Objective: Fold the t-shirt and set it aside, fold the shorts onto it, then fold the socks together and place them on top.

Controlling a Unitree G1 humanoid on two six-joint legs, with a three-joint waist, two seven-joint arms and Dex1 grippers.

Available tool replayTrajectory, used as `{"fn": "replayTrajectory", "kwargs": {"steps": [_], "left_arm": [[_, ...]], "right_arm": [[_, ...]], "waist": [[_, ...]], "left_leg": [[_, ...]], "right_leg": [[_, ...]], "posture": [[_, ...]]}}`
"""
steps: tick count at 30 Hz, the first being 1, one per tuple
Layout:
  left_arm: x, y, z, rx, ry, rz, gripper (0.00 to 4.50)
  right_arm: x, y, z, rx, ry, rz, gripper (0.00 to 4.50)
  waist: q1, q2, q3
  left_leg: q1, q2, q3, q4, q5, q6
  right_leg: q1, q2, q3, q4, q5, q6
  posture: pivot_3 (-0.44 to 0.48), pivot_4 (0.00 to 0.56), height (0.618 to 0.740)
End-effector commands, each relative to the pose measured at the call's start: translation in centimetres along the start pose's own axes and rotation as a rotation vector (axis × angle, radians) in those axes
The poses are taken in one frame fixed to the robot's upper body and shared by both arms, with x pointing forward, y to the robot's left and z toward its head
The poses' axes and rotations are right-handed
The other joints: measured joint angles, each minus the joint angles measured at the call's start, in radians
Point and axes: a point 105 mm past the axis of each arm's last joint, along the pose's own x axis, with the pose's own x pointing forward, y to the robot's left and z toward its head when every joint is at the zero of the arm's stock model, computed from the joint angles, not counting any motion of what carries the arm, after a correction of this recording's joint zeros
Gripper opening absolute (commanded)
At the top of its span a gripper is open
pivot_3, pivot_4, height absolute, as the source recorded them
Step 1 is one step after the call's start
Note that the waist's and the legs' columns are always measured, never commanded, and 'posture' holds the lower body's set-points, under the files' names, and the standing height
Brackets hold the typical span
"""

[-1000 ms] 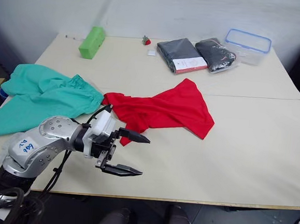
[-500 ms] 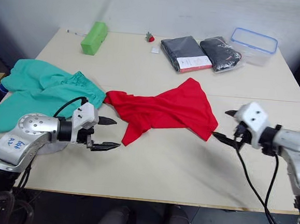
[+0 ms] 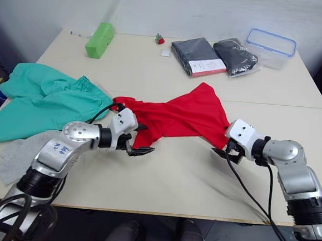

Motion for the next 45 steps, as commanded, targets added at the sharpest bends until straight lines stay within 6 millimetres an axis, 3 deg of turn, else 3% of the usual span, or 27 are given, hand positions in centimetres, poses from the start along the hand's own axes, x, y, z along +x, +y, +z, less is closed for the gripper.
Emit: {"fn": "replayTrajectory", "kwargs": {"steps": [1, 5, 8, 16, 19, 26, 31, 36, 40, 45], "left_arm": [[0.4, 0.6, 0.6, 0.043, -0.009, 0.027, 4.50], [0.8, 0.8, 0.0, 0.050, 0.017, 0.033, 3.58], [0.9, 0.6, -0.5, 0.045, 0.030, 0.020, 2.62], [1.2, 0.3, -1.0, 0.034, 0.033, -0.001, 0.06], [1.1, 0.3, -1.0, 0.033, 0.034, -0.004, 0.00], [-0.4, -0.6, -1.2, 0.049, 0.045, -0.068, 0.00], [-3.9, -2.5, -2.1, 0.090, 0.109, -0.212, 0.00], [-7.5, -4.4, -3.5, 0.114, 0.215, -0.348, 0.00], [-9.8, -5.4, -4.9, 0.157, 0.310, -0.398, 0.00], [-11.5, -6.4, -6.5, 0.170, 0.372, -0.430, 0.00]], "right_arm": [[0.1, -0.3, 0.2, -0.020, 0.016, -0.029, 4.46], [0.4, 0.1, 0.0, -0.016, 0.029, -0.027, 4.50], [0.6, 0.4, 0.3, -0.023, 0.014, -0.022, 3.87], [0.7, 0.6, 0.2, -0.045, 0.022, -0.029, 1.08], [0.6, 0.7, -0.2, -0.044, 0.034, -0.025, 0.04], [0.1, 0.5, -0.5, -0.030, 0.015, 0.005, 0.04], [-1.8, 0.9, 1.0, -0.044, -0.045, 0.159, 0.04], [-4.6, 3.1, 1.5, -0.069, -0.061, 0.411, 0.04], [-7.4, 5.7, 0.2, -0.069, -0.002, 0.623, 0.04], [-10.0, 8.0, -1.1, -0.045, 0.071, 0.762, 0.04]], "waist": [[-0.001, 0.000, 0.000], [-0.002, 0.000, 0.000], [-0.002, 0.000, 0.000], [0.000, 0.000, 0.000], [-0.001, 0.000, 0.000], [-0.003, 0.000, 0.000], [-0.005, 0.000, 0.000], [-0.004, 0.000, 0.000], [0.001, 0.000, 0.000], [-0.002, 0.001, 0.000]], "left_leg": [[0.000, 0.000, 0.000, 0.000, 0.000, 0.000], [0.001, 0.000, 0.003, 0.000, 0.000, 0.000], [0.001, 0.001, 0.004, 0.000, 0.000, 0.000], [0.000, 0.000, 0.004, 0.001, 0.000, 0.000], [0.000, 0.000, 0.004, 0.002, 0.000, 0.001], [0.001, 0.001, 0.004, 0.002, 0.000, 0.001], [0.001, 0.001, 0.004, 0.002, -0.001, 0.000], [0.001, 0.002, 0.003, 0.002, -0.002, 0.001], [0.001, 0.002, 0.002, 0.003, -0.004, 0.004], [0.000, 0.002, 0.004, 0.006, -0.007, 0.006]], "right_leg": [[0.000, 0.000, 0.000, 0.000, 0.000, 0.000], [-0.001, 0.001, -0.001, 0.001, 0.000, 0.000], [-0.001, 0.001, -0.001, 0.001, 0.000, 0.000], [-0.001, 0.000, 0.000, 0.002, 0.000, 0.000], [-0.001, 0.000, 0.000, 0.002, 0.000, 0.000], [-0.001, 0.000, 0.000, 0.003, 0.000, 0.000], [-0.002, 0.001, 0.001, 0.003, 0.000, 0.000], [-0.002, 0.000, 0.003, 0.003, 0.000, 0.000], [0.000, 0.000, 0.003, 0.001, 0.000, 0.000], [0.000, -0.002, 0.003, 0.001, 0.000, 0.000]], "posture": [[0.000, 0.150, 0.740], [0.000, 0.150, 0.740], [0.000, 0.150, 0.740], [0.000, 0.150, 0.740], [0.000, 0.150, 0.740], [0.000, 0.150, 0.740], [0.000, 0.150, 0.740], [0.000, 0.150, 0.740], [0.000, 0.150, 0.740], [0.000, 0.150, 0.740]]}}
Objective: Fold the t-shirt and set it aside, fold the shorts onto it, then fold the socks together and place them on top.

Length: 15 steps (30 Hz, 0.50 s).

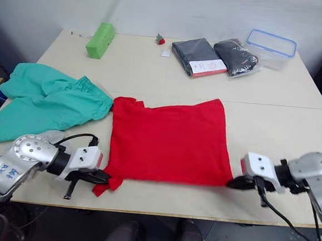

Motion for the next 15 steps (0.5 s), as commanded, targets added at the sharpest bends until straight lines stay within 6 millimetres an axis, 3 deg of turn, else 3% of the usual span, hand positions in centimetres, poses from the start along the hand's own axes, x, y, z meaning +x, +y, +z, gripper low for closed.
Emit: {"fn": "replayTrajectory", "kwargs": {"steps": [1, 7, 15], "left_arm": [[-0.8, -1.0, -0.5, 0.052, 0.035, -0.014, 0.00], [-1.9, -3.3, -2.0, -0.003, 0.059, -0.085, 0.00], [-2.7, -5.4, -2.3, -0.069, 0.035, -0.143, 0.00]], "right_arm": [[-1.2, 1.6, 0.6, -0.045, 0.028, 0.064, 0.04], [-1.4, 3.5, 0.6, 0.017, 0.014, 0.105, 0.04], [-1.2, 6.3, 0.9, 0.105, -0.050, 0.158, 0.04]], "waist": [[-0.001, 0.000, 0.000], [-0.002, 0.000, 0.000], [0.001, 0.000, 0.000]], "left_leg": [[0.001, 0.000, 0.000, 0.000, 0.000, 0.000], [0.003, 0.003, 0.002, 0.001, -0.002, -0.003], [0.003, 0.003, 0.002, 0.002, -0.004, -0.001]], "right_leg": [[0.001, 0.000, 0.000, 0.000, 0.000, 0.000], [0.000, -0.001, 0.001, -0.001, -0.001, -0.002], [0.001, -0.002, 0.001, -0.003, -0.001, -0.003]], "posture": [[0.000, 0.150, 0.740], [0.000, 0.150, 0.740], [0.000, 0.150, 0.740]]}}
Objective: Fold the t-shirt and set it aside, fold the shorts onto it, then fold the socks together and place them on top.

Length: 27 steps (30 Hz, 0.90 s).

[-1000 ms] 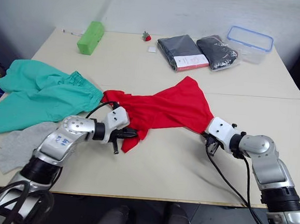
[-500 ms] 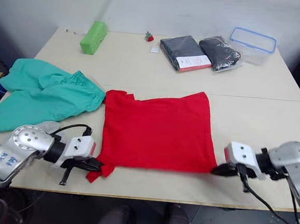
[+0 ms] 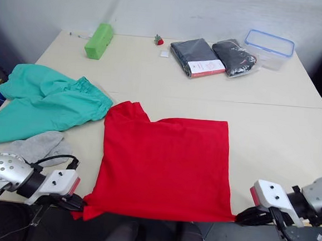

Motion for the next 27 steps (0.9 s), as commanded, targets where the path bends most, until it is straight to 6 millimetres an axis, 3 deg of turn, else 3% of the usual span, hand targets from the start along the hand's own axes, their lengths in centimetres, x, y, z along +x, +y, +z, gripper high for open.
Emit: {"fn": "replayTrajectory", "kwargs": {"steps": [1, 8, 11, 14, 16, 18, 19, 20, 22, 23, 25, 27], "left_arm": [[-0.8, -0.3, 0.5, 0.017, 0.005, 0.011, 0.00], [-1.5, -0.1, 1.2, -0.043, -0.071, 0.020, 0.00], [-2.0, 1.5, 1.4, 0.001, -0.052, 0.063, 0.00], [-3.0, 6.1, 2.9, 0.077, -0.080, 0.243, 0.00], [-4.4, 11.0, 4.5, 0.112, -0.121, 0.462, 0.00], [-7.6, 16.3, 7.7, 0.206, -0.184, 0.755, 0.00], [-10.2, 18.6, 10.2, 0.268, -0.247, 0.936, 0.00], [-14.1, 20.2, 13.1, 0.334, -0.348, 1.159, 0.00], [-22.0, 19.7, 18.2, 0.448, -0.579, 1.514, 0.00], [-24.6, 18.6, 19.8, 0.509, -0.647, 1.605, 0.00], [-26.8, 16.7, 21.6, 0.605, -0.729, 1.632, 0.00], [-26.7, 15.4, 22.4, 0.666, -0.772, 1.553, 0.00]], "right_arm": [[-0.6, 0.8, 1.1, 0.000, -0.036, 0.031, 0.04], [-1.5, -0.1, 0.7, 0.038, -0.053, -0.006, 0.04], [-2.0, -2.3, 1.7, 0.018, -0.088, -0.063, 0.04], [-2.8, -6.3, 4.1, -0.049, -0.171, -0.218, 0.04], [-3.9, -10.2, 5.6, -0.101, -0.210, -0.398, 0.04], [-6.3, -14.5, 7.9, -0.166, -0.249, -0.643, 0.04], [-7.9, -16.3, 9.6, -0.220, -0.283, -0.774, 0.04], [-10.3, -17.7, 11.7, -0.295, -0.333, -0.938, 0.04], [-15.5, -18.5, 15.7, -0.468, -0.422, -1.253, 0.04], [-17.4, -17.9, 17.2, -0.569, -0.446, -1.355, 0.04], [-19.2, -16.3, 19.0, -0.723, -0.469, -1.434, 0.04], [-20.0, -15.1, 19.6, -0.787, -0.491, -1.450, 0.04]], "waist": [[-0.001, 0.000, 0.000], [-0.001, 0.000, 0.000], [-0.002, 0.000, 0.000], [-0.001, 0.000, 0.000], [0.001, 0.000, 0.001], [0.001, -0.002, 0.001], [0.001, -0.003, 0.002], [0.001, -0.004, 0.003], [-0.002, -0.009, 0.005], [-0.003, -0.010, 0.005], [-0.008, -0.010, 0.005], [-0.016, -0.009, 0.005]], "left_leg": [[0.000, 0.000, 0.000, 0.000, 0.000, 0.000], [0.000, 0.000, 0.000, 0.000, -0.001, 0.000], [0.002, 0.000, 0.002, 0.000, 0.000, 0.000], [0.005, 0.000, 0.003, 0.000, -0.001, 0.000], [0.006, -0.001, 0.004, 0.000, 0.000, -0.001], [0.005, -0.003, 0.006, 0.001, 0.001, -0.001], [0.004, -0.004, 0.007, 0.001, 0.002, -0.001], [0.004, -0.004, 0.008, 0.001, 0.003, -0.002], [-0.008, -0.005, 0.010, 0.004, 0.006, -0.001], [-0.014, -0.005, 0.011, 0.004, 0.006, -0.002], [-0.024, -0.005, 0.015, 0.002, 0.006, -0.002], [-0.020, -0.010, 0.026, -0.001, 0.005, -0.002]], "right_leg": [[0.000, 0.000, 0.000, 0.000, 0.000, 0.000], [0.000, 0.001, 0.000, 0.000, 0.000, 0.000], [0.000, 0.004, 0.000, 0.001, 0.000, 0.000], [0.001, 0.004, 0.000, 0.002, 0.000, -0.001], [0.002, 0.006, 0.000, 0.004, 0.000, -0.001], [0.001, 0.006, -0.001, 0.007, 0.001, 0.001], [0.000, 0.006, -0.001, 0.012, 0.001, 0.002], [-0.001, 0.006, -0.001, 0.013, 0.001, 0.002], [-0.013, 0.005, -0.001, 0.014, 0.004, 0.004], [-0.021, 0.003, 0.000, 0.017, 0.005, 0.004], [-0.036, 0.001, -0.004, 0.018, 0.005, 0.004], [-0.038, -0.003, -0.016, 0.021, 0.005, 0.004]], "posture": [[0.000, 0.150, 0.740], [0.000, 0.150, 0.740], [0.000, 0.150, 0.740], [0.000, 0.150, 0.740], [0.000, 0.150, 0.740], [0.000, 0.150, 0.740], [0.000, 0.150, 0.740], [0.000, 0.150, 0.740], [0.000, 0.150, 0.740], [0.000, 0.150, 0.740], [0.000, 0.150, 0.740], [0.000, 0.150, 0.740]]}}
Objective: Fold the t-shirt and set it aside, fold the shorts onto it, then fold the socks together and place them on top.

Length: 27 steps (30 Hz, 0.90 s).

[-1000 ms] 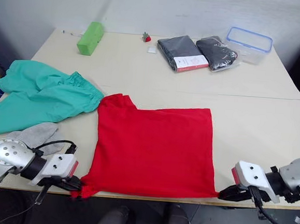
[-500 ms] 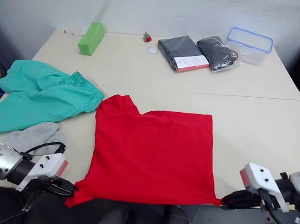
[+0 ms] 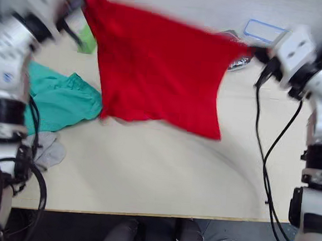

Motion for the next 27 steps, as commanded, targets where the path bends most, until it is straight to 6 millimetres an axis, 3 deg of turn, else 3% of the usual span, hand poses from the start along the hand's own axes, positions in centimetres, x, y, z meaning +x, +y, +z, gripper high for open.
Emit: {"fn": "replayTrajectory", "kwargs": {"steps": [1, 3, 7, 10, 15, 18, 22, 27], "left_arm": [[-1.7, 1.1, 1.4, -0.017, -0.081, -0.028, 0.00], [-3.1, -0.9, 1.4, -0.072, -0.065, -0.179, 0.00], [-7.2, -5.6, 0.9, -0.180, 0.043, -0.484, 0.00], [-11.1, -9.3, -0.5, -0.311, 0.194, -0.681, 0.00], [-18.1, -15.9, -1.9, -0.461, 0.415, -1.000, 0.00], [-21.2, -19.1, -2.0, -0.485, 0.486, -1.129, 0.00], [-24.4, -21.4, -2.5, -0.517, 0.565, -1.216, 0.00], [-26.5, -22.1, -2.3, -0.548, 0.620, -1.291, 0.00]], "right_arm": [[-2.1, -2.7, 1.8, -0.100, -0.061, -0.086, 0.04], [-3.0, -2.3, 2.0, -0.089, -0.059, -0.038, 0.04], [-5.0, 0.8, 1.2, 0.030, 0.002, 0.178, 0.04], [-7.0, 4.8, 0.0, 0.166, 0.081, 0.391, 0.04], [-11.1, 12.2, -1.5, 0.336, 0.213, 0.715, 0.04], [-13.5, 15.1, -1.7, 0.402, 0.277, 0.855, 0.04], [-16.2, 16.7, -1.9, 0.460, 0.353, 0.967, 0.04], [-18.3, 16.8, -2.3, 0.490, 0.431, 1.027, 0.04]], "waist": [[-0.007, 0.000, 0.000], [-0.015, 0.001, 0.000], [-0.017, -0.002, 0.002], [-0.015, -0.002, 0.004], [-0.008, 0.002, 0.007], [0.001, 0.002, 0.007], [0.008, 0.004, 0.007], [0.010, 0.004, 0.007]], "left_leg": [[0.002, 0.000, 0.002, 0.000, 0.000, 0.000], [0.007, 0.001, 0.005, -0.004, -0.002, 0.004], [0.007, 0.003, 0.007, -0.002, -0.007, 0.012], [0.002, 0.005, 0.009, 0.012, -0.007, 0.014], [0.030, 0.009, 0.003, 0.011, -0.010, 0.014], [0.031, 0.011, 0.003, 0.010, -0.012, 0.011], [0.031, 0.011, 0.005, 0.007, -0.012, 0.010], [0.032, 0.011, 0.006, 0.007, -0.012, 0.010]], "right_leg": [[0.001, -0.002, -0.006, 0.002, 0.000, 0.000], [0.004, -0.007, -0.017, 0.003, 0.000, 0.000], [0.007, -0.009, -0.017, -0.002, 0.000, 0.000], [0.009, -0.009, -0.014, -0.004, 0.004, 0.001], [0.040, -0.009, -0.011, -0.013, 0.004, -0.004], [0.040, -0.011, -0.009, -0.014, 0.003, -0.005], [0.039, -0.010, -0.008, -0.013, 0.003, -0.005], [0.038, -0.010, -0.008, -0.017, 0.003, -0.006]], "posture": [[0.000, 0.150, 0.740], [0.000, 0.150, 0.740], [0.000, 0.150, 0.740], [0.000, 0.150, 0.740], [0.000, 0.150, 0.740], [0.000, 0.150, 0.740], [0.000, 0.150, 0.740], [0.000, 0.150, 0.740]]}}
